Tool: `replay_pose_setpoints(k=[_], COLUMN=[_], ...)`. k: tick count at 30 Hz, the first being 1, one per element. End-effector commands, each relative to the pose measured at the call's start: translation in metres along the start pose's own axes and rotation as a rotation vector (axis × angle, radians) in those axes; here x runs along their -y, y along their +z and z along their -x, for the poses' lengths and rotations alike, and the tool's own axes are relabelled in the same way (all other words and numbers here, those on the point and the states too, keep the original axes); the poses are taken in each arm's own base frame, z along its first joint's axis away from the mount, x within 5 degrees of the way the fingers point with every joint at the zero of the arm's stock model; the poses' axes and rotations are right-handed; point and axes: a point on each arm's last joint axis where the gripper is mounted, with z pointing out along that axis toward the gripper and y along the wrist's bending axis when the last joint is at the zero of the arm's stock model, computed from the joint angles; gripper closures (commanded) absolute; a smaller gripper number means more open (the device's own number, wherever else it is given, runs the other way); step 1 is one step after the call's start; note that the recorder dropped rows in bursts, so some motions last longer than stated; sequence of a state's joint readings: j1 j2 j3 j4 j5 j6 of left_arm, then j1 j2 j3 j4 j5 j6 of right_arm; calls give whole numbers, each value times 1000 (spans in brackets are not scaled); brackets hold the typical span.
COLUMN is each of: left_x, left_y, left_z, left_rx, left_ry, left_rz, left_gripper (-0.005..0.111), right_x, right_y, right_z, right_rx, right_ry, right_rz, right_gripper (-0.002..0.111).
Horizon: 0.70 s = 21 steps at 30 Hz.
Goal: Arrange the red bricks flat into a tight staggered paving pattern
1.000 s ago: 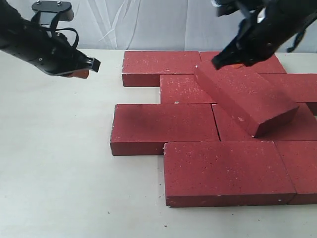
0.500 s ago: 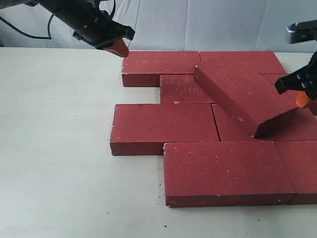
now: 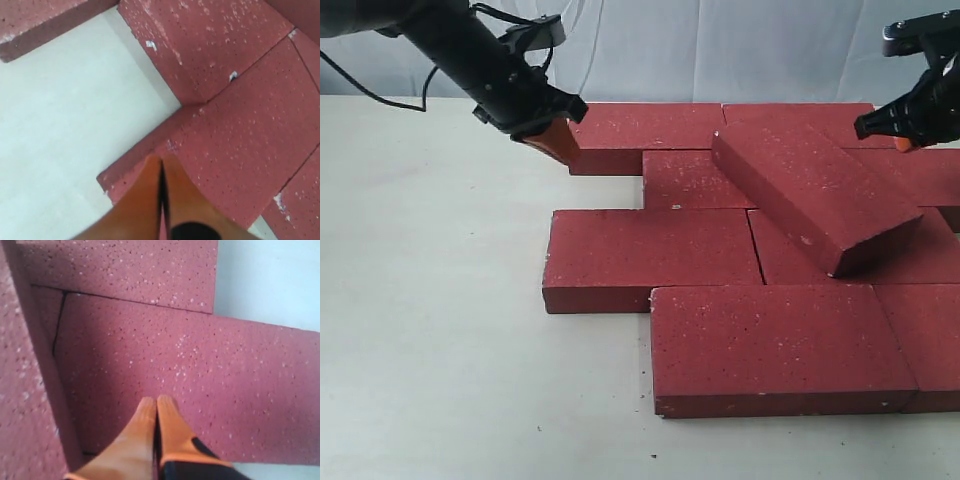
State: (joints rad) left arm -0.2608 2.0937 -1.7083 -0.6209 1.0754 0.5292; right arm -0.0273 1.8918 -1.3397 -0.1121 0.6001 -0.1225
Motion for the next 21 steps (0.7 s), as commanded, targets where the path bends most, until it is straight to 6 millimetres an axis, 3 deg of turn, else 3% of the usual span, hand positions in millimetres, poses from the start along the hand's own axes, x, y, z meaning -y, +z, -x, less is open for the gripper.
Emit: replay_pose_setpoints(k=[1,6,11,17,21], left_x=[15,30,46,60,56], left_y=[-38,-57,-68,-90,-92], left_z=[-18,-50,-85,-116,-134], left_rx=[59,76,85,200,212], left_ry=[27,8,-12,-10,-28], left_rz=[57,69,73,141,188], left_gripper=[107,107,107,107,107], right_x=[7,-4,-31,-78,-118], right_y=[16,26,25,18,7], right_z=[17,19,21,19,20], right_rx=[-68,-126,-133,-189,-179], right_ry=[-64,-124,-207,-289,-335], right_rz=[-4,59,110,223,297], right_gripper=[109,109,109,109,109])
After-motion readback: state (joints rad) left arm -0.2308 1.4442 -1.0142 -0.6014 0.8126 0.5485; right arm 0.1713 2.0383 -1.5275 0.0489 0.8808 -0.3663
